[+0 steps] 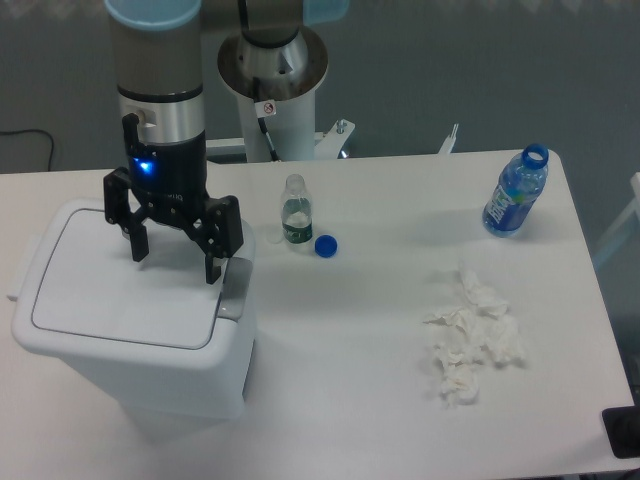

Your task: Close the trash can

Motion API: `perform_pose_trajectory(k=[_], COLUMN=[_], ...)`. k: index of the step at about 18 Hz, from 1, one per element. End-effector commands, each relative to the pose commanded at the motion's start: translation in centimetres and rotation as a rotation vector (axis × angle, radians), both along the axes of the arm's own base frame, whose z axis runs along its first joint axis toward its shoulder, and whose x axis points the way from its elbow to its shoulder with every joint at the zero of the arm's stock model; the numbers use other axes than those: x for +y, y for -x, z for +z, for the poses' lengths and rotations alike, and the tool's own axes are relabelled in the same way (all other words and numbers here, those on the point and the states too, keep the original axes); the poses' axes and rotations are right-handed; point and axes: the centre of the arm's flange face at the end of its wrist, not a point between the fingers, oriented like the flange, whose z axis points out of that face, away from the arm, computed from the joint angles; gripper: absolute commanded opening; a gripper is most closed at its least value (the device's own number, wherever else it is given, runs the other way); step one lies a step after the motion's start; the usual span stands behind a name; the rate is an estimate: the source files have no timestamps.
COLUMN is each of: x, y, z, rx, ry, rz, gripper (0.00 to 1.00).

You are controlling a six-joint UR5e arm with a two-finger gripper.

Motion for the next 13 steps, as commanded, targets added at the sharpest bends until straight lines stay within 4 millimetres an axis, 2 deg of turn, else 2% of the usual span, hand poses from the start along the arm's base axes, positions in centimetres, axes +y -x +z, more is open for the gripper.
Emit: perform_pose_trajectory(k=[4, 6, 7, 10, 13], x=[-0.5, -1.7, -2.9, -4.4, -6.5], y=[1.6, 2.9, 4.4, 6.6, 10.0], z=[1.1, 2.3, 2.8, 3.3, 3.4], rx=[0.003, 0.02, 0.026, 0.039, 0.078], ry=[-0.023, -0.036, -0.042, -0.045, -0.026], rz=[0.03, 0.059, 0.089, 0.129, 0.13], gripper=[1.0, 1.0, 1.0, 1.0, 1.0])
